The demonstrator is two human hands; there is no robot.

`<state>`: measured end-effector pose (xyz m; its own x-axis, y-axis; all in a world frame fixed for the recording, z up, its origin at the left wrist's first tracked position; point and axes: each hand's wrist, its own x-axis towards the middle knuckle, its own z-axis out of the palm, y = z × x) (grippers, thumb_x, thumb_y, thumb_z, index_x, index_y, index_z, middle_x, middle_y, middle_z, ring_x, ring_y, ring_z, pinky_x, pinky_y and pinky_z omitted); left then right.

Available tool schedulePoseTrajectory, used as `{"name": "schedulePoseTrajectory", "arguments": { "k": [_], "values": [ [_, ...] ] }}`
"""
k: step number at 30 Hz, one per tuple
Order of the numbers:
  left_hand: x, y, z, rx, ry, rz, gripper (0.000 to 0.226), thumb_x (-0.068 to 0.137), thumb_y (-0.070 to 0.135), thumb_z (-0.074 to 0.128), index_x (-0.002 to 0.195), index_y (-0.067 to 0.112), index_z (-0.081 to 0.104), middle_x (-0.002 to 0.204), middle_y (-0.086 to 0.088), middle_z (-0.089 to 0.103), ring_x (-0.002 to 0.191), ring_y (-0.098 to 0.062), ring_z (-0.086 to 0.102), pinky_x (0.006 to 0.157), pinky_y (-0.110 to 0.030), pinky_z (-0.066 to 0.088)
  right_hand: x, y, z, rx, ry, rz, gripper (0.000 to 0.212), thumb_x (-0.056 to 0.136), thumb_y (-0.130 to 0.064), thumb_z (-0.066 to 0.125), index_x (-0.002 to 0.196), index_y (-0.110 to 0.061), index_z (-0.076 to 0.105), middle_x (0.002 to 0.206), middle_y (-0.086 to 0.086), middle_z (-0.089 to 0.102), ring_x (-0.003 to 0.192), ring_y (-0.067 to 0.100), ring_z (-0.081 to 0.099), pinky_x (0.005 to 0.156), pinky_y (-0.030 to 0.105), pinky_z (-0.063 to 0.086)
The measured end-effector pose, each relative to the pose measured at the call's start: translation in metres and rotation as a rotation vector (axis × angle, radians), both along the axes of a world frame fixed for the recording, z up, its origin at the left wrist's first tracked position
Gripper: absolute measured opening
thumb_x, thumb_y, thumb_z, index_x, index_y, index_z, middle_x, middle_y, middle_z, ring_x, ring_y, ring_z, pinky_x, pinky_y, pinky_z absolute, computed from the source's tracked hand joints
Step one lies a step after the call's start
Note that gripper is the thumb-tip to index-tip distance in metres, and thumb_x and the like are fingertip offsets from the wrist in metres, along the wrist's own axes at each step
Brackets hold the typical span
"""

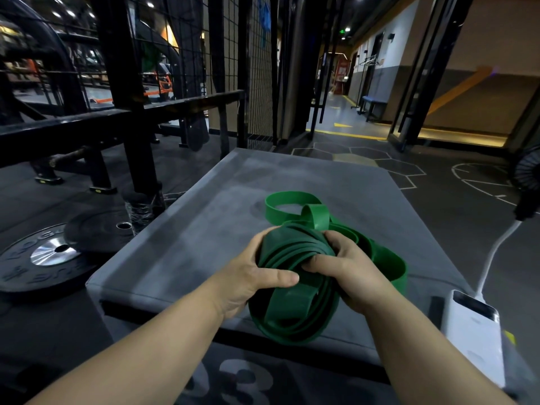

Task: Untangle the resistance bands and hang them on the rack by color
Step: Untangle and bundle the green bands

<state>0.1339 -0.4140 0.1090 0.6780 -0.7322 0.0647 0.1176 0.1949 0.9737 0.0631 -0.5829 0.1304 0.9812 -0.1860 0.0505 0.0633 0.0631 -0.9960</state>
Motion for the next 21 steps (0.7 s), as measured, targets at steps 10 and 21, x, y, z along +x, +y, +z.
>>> {"name": "schedulePoseTrajectory", "arguments": {
  "k": [10, 21],
  "values": [
    [-0.003, -0.014, 0.000, -0.068, 0.048, 0.301, 0.077, 0.052, 0.018, 0.082, 0.122, 0.010, 0.053, 0.110, -0.019, 0.068, 0.098, -0.034, 0.068, 0.080, -0.044, 0.058, 0.001, 0.007, 0.001, -0.280, 0.067, -0.224, 0.069, 0.055, -0.039, 0.085, 0.115, -0.028, 0.053, 0.109, 0.003, 0.063, 0.097, 0.022, 0.068, 0.087, 0.048, 0.056],
    [-0.007, -0.010, 0.005, -0.054, -0.043, 0.370, 0.051, 0.061, 0.020, 0.074, 0.108, 0.017, 0.055, 0.089, 0.000, 0.072, 0.083, -0.016, 0.071, 0.067, -0.028, 0.055, -0.009, 0.008, 0.008, -0.155, 0.189, -0.005, 0.061, 0.073, 0.007, 0.077, 0.121, -0.020, 0.051, 0.099, 0.009, 0.073, 0.092, 0.025, 0.071, 0.082, 0.036, 0.058]
  ]
}}
